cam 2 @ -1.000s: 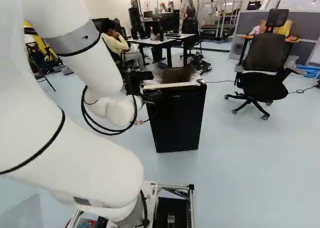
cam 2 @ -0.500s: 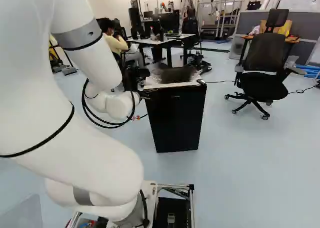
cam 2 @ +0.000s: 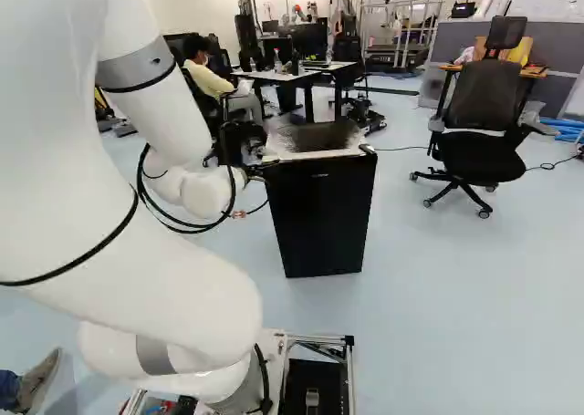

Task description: Grab a drink from the fridge

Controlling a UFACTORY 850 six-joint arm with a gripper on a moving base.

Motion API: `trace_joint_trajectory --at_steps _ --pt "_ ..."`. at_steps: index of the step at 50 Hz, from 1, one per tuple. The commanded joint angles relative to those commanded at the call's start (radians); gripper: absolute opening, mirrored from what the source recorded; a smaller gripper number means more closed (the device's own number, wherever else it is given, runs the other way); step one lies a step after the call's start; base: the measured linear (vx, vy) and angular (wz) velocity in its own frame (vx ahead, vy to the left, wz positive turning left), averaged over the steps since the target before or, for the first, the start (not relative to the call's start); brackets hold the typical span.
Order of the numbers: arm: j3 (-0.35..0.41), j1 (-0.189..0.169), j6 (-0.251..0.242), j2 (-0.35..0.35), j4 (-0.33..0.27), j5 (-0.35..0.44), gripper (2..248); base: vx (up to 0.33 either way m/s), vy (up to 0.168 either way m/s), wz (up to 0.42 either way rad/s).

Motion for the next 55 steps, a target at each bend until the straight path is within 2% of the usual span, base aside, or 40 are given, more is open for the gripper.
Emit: trace_joint_trajectory --at_steps 27,55 --pt "-0.017 0.102 0.0 -0.02 0.187 0.034 247 0.0 0.0 0.0" --pt "-0.049 0.205 0.0 -0.126 0.395 0.069 247 0.0 0.0 0.0"
